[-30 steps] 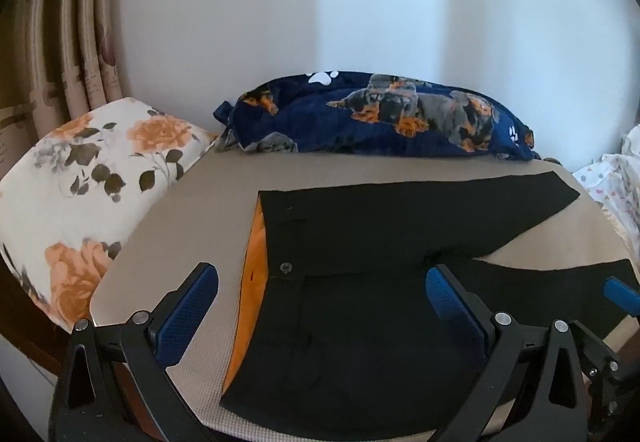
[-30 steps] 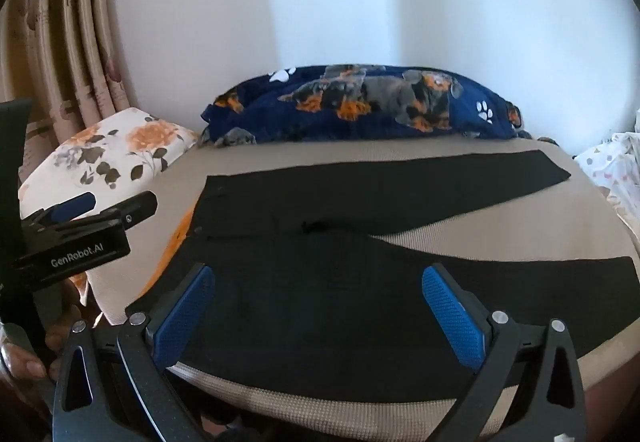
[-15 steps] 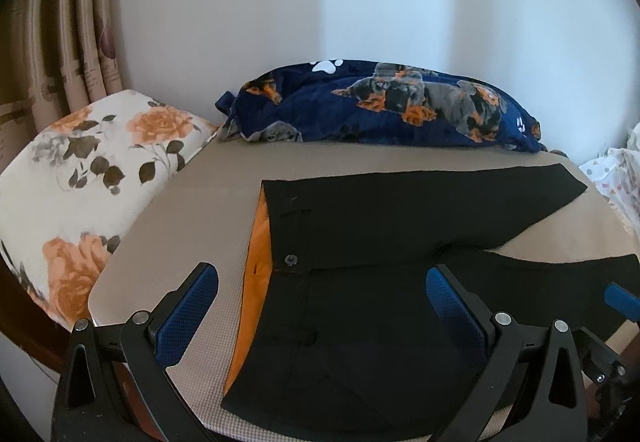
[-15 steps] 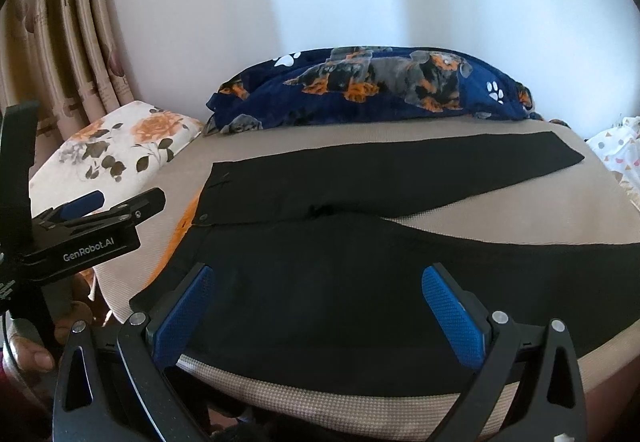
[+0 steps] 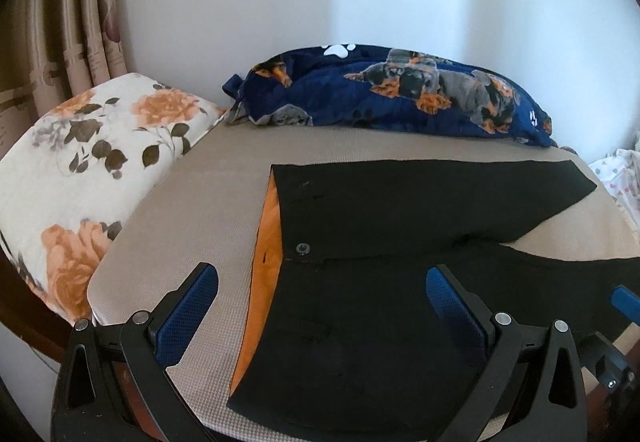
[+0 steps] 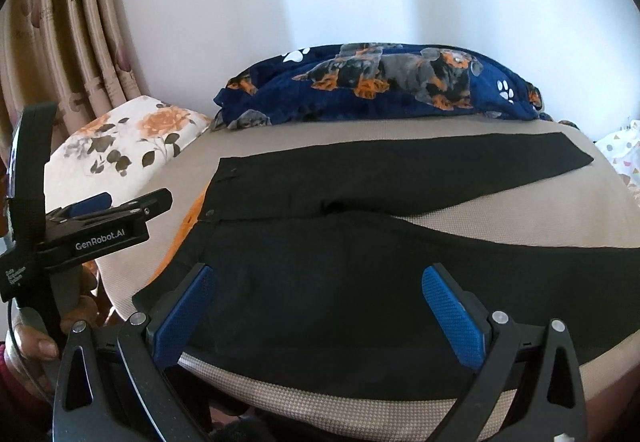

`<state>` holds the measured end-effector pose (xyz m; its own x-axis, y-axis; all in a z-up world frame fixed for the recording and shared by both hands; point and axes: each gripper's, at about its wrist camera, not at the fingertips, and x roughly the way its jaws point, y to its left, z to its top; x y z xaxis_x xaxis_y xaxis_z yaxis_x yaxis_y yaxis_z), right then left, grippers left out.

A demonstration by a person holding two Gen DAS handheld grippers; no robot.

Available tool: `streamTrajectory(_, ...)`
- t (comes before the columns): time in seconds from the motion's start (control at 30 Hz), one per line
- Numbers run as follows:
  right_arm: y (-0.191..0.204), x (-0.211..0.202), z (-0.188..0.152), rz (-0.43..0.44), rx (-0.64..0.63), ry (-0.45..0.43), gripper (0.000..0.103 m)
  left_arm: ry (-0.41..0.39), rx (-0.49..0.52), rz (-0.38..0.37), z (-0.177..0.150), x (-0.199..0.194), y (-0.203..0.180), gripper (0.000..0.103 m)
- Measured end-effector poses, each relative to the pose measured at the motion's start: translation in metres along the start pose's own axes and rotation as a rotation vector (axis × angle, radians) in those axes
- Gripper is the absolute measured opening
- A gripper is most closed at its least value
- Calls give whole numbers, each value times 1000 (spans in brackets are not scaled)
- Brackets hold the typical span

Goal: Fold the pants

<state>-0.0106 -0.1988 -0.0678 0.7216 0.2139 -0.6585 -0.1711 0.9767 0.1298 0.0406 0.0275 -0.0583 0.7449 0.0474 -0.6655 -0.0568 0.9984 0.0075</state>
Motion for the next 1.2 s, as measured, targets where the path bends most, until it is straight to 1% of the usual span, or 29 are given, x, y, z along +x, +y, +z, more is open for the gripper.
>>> streamTrajectory(0.3,-2,10,1,7,9,29,103,37,0,8,-4,14,3,103)
streamTrajectory(0.37,-2,13,1,9,6,36,103,50,1,-3,-4,18,6,103)
streamTrajectory(0.47,-5,17,2,17,10,47,103,86,17,-45,0,27,9,103)
streamTrajectory(0.53,-7,23,2,24,19,63,103,112,21,-66,5,36,14,103)
streamTrajectory(0.67,-10,33,0,38,37,93,103,117,3,-95,22,51,30,103)
streamTrajectory(0.8,-14,42,1,42,44,114,103,95,-10,-159,48,82,54,102)
streamTrajectory(0.87,-16,45,1,42,49,123,103,103,-4,-190,62,103,64,102)
streamTrajectory(0.93,-20,52,1,40,59,141,103,102,-2,-245,77,130,77,93)
streamTrajectory(0.97,-21,54,1,40,63,147,103,110,0,-260,84,143,81,85)
streamTrajectory(1.0,-24,58,0,37,69,159,103,129,1,-271,90,158,85,79)
streamTrajectory(1.03,-26,61,0,35,74,167,103,158,-1,-281,97,176,90,76)
streamTrajectory(1.1,-31,66,-1,30,85,184,103,191,-2,-299,104,201,97,62)
streamTrajectory(1.13,-33,68,-1,29,88,190,103,215,-6,-329,108,217,102,56)
streamTrajectory(1.2,-36,74,-2,23,99,208,103,260,-18,-360,110,240,109,50)
